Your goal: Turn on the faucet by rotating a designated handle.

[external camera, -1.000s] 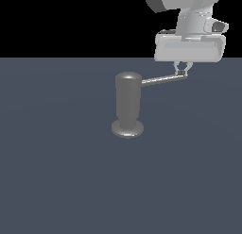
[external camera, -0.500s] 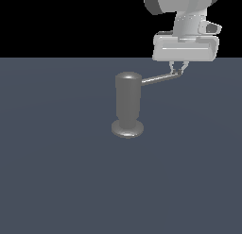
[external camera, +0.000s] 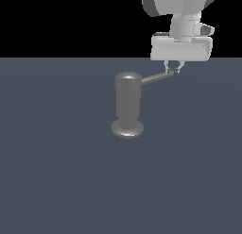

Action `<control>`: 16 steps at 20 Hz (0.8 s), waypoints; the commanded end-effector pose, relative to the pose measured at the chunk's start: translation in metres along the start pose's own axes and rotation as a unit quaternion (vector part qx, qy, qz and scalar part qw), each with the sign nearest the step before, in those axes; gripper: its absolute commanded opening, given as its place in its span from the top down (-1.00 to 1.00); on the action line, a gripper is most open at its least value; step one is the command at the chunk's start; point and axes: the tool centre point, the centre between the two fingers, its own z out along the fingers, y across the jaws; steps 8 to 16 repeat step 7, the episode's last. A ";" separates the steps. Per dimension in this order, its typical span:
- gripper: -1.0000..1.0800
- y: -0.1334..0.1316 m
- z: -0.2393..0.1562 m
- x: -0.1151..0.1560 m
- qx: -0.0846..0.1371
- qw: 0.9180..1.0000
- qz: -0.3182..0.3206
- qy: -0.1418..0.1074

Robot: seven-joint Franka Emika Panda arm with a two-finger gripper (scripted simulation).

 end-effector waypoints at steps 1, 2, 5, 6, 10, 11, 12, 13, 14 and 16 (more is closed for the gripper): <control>1.00 0.015 0.015 0.004 -0.004 1.000 0.012 -0.007; 1.00 0.016 0.015 0.006 -0.004 1.000 0.012 -0.007; 1.00 0.016 0.016 0.012 -0.005 1.000 0.013 -0.008; 1.00 0.016 0.016 0.014 -0.005 1.000 0.013 -0.008; 1.00 0.016 0.016 0.014 -0.005 1.000 0.013 -0.008; 1.00 0.016 0.016 0.014 -0.005 1.000 0.013 -0.008; 1.00 0.016 0.016 0.014 -0.005 1.000 0.013 -0.008; 1.00 0.016 0.016 0.014 -0.005 1.000 0.013 -0.008; 1.00 0.016 0.016 0.014 -0.005 1.000 0.013 -0.008; 1.00 0.016 0.016 0.014 -0.005 1.000 0.013 -0.008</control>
